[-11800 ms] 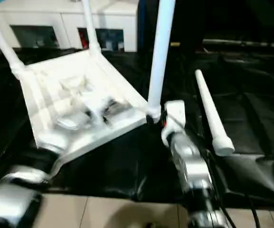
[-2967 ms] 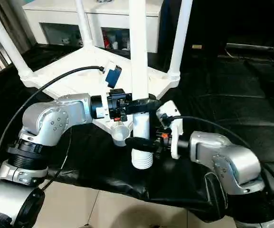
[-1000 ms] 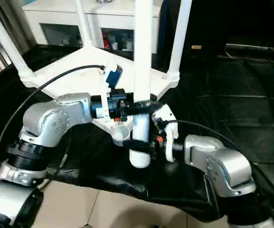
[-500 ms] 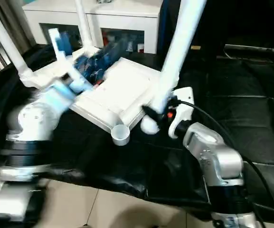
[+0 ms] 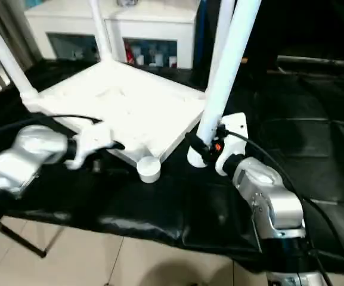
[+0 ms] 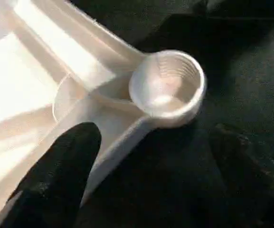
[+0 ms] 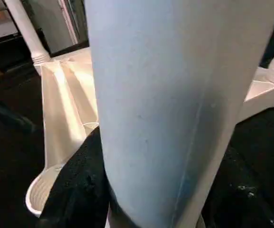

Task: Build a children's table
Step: Pick table leg

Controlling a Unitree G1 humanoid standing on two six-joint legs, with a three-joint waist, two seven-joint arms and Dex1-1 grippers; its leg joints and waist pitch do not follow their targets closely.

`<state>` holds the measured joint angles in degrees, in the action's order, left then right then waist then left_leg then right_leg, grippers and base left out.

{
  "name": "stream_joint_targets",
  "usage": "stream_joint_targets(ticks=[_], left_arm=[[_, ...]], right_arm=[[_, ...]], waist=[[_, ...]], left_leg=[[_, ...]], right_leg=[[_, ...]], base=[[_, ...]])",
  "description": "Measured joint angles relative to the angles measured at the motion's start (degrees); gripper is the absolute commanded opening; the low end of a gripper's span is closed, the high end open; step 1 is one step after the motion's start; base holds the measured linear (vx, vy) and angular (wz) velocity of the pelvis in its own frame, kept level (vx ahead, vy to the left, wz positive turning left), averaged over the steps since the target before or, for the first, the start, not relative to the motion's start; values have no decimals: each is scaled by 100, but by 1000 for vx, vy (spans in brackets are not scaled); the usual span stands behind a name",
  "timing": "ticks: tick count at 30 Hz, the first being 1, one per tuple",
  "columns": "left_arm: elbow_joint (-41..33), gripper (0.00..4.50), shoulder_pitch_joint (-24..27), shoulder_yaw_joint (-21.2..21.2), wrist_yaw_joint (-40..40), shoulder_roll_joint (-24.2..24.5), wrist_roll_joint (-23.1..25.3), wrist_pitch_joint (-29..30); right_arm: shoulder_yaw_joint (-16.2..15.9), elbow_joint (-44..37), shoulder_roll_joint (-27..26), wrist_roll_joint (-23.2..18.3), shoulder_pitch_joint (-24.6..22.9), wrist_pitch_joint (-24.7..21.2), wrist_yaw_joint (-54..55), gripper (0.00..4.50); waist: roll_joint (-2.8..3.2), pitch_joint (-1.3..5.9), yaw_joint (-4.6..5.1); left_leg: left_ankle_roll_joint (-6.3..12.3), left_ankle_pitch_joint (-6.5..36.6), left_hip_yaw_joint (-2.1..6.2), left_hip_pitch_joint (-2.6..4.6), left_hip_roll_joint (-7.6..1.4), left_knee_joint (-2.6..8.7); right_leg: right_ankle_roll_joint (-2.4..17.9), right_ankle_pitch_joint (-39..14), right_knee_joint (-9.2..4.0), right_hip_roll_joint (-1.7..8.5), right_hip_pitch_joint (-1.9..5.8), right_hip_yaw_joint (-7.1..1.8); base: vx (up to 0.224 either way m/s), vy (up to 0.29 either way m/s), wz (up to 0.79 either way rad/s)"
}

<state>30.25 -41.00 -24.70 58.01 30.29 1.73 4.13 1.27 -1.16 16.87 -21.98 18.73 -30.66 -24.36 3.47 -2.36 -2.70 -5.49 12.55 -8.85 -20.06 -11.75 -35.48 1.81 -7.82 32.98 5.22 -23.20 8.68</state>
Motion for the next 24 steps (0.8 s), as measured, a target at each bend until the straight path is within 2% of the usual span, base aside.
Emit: stream_joint_targets(ticks=[5, 9, 13, 18, 20, 21, 24], left_arm=[[831, 412, -146, -98, -657, -443, 313, -517], [1659, 412, -608, -268, -1122, -681, 719, -1007], [2236, 412, -882, -329, -1262, -831, 934, -1259], [2667, 412, -996, -260, -1224, -924, 934, -1355], [2816, 412, -1053, -251, -1171, -935, 935, -1413], [2876, 412, -1083, -213, -1107, -937, 929, -1441], [3126, 412, -1151, 63, -882, -999, 757, -1281]], right_arm=[[3, -60, 21, 35, -12, 13, -58, 193], [-15, -60, 17, 41, -3, 23, -76, 193], [-71, -60, 11, 42, 51, 27, -117, 193], [-66, -60, 14, 50, 66, 40, -141, 193], [-67, -60, 16, 54, 66, 40, -184, 193], [-68, -60, 16, 55, 66, 45, -187, 193], [-66, -58, 43, 56, 75, 88, -202, 193]], waist=[[-2, 1, 103], [-2, 2, 93], [3, 8, 94], [5, 15, 110], [14, 21, 135], [18, 23, 166], [21, 23, 264]], left_leg=[[1, -1, 5, -7, 0, 0], [2, -1, 10, -12, 0, 0], [3, -1, 10, -4, 4, 0], [3, -1, 13, 1, 13, 0], [3, 0, 31, -4, 0, 0], [3, 0, 45, -5, -9, 0], [6, 2, 70, 7, -14, 6]], right_leg=[[-2, 1, -4, 1, 4, 9], [-3, 0, -6, 0, 4, 15], [-4, 0, -11, 3, 12, 14], [-6, 2, -39, 3, 28, 45], [-9, 4, -90, 4, 49, 95], [-9, 4, -123, 12, 68, 139], [-15, 8, -196, 11, 116, 180]], base=[[0, 0, 0], [0, 0, 0], [0, 0, 0], [0, 0, 0], [0, 0, 0], [0, 0, 0], [0, 0, 0]])
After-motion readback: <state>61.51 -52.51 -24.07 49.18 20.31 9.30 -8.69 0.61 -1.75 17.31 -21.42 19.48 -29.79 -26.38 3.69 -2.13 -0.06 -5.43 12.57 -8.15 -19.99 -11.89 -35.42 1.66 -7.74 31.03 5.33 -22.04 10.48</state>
